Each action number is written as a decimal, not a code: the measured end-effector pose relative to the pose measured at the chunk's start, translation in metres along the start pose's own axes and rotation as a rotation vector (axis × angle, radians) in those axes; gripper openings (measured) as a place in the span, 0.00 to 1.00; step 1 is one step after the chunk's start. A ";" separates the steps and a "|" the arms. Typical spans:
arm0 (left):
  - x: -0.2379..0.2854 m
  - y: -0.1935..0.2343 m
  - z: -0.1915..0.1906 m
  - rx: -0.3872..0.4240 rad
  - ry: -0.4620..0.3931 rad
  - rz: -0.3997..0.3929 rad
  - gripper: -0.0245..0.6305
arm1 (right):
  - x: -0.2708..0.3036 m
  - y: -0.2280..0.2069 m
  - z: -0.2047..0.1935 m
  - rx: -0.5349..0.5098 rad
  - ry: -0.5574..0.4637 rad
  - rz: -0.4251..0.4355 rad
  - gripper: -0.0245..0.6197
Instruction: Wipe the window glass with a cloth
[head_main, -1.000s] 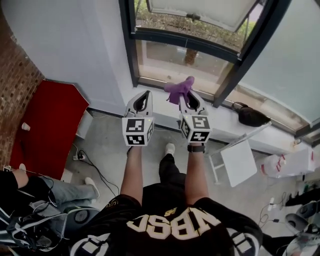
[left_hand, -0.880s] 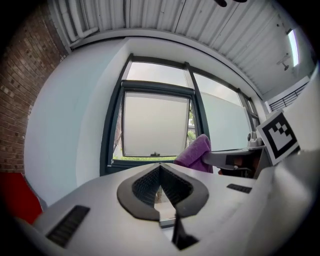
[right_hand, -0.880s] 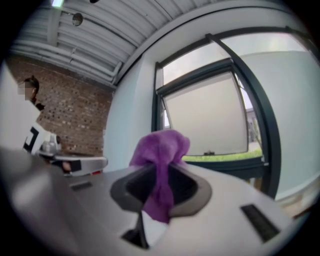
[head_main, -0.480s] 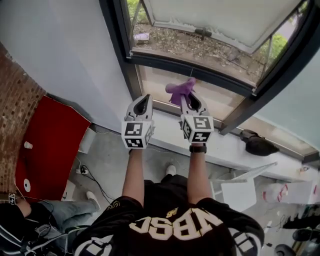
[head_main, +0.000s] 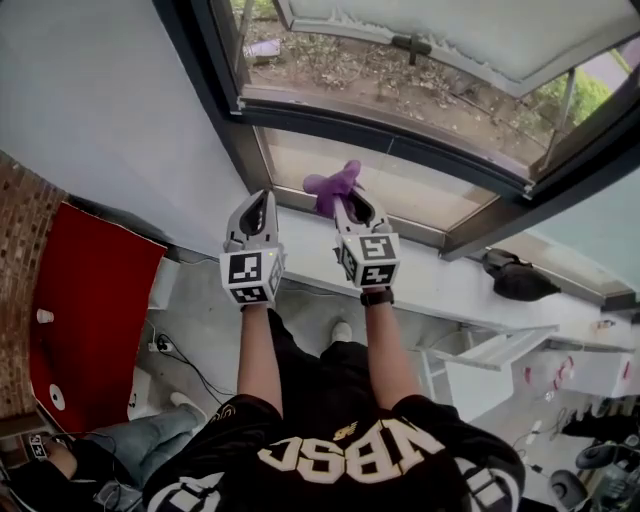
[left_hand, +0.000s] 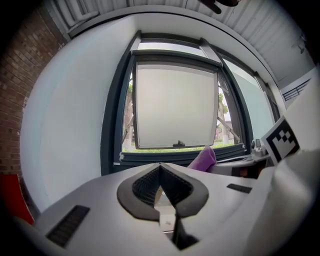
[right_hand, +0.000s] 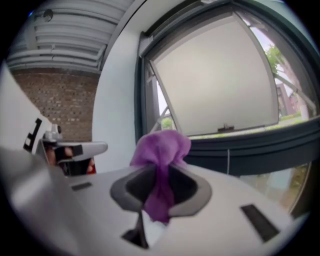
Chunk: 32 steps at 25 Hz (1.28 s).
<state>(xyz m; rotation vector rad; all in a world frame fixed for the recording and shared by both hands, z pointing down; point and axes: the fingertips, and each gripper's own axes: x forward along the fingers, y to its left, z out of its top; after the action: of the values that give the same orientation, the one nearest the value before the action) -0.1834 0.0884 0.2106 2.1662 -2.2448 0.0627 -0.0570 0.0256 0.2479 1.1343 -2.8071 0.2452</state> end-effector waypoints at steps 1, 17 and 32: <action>0.005 0.009 -0.005 0.001 -0.003 0.000 0.07 | 0.014 -0.001 -0.009 0.001 0.002 -0.012 0.17; 0.063 0.125 -0.101 -0.046 0.078 -0.181 0.07 | 0.310 0.069 -0.117 -0.127 0.094 -0.040 0.17; 0.055 0.059 -0.157 -0.092 0.156 -0.129 0.07 | 0.282 -0.077 -0.140 -0.006 0.027 -0.240 0.17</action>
<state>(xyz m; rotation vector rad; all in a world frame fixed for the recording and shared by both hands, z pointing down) -0.2465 0.0424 0.3687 2.1705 -1.9820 0.1187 -0.2002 -0.1943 0.4376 1.4380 -2.6139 0.2277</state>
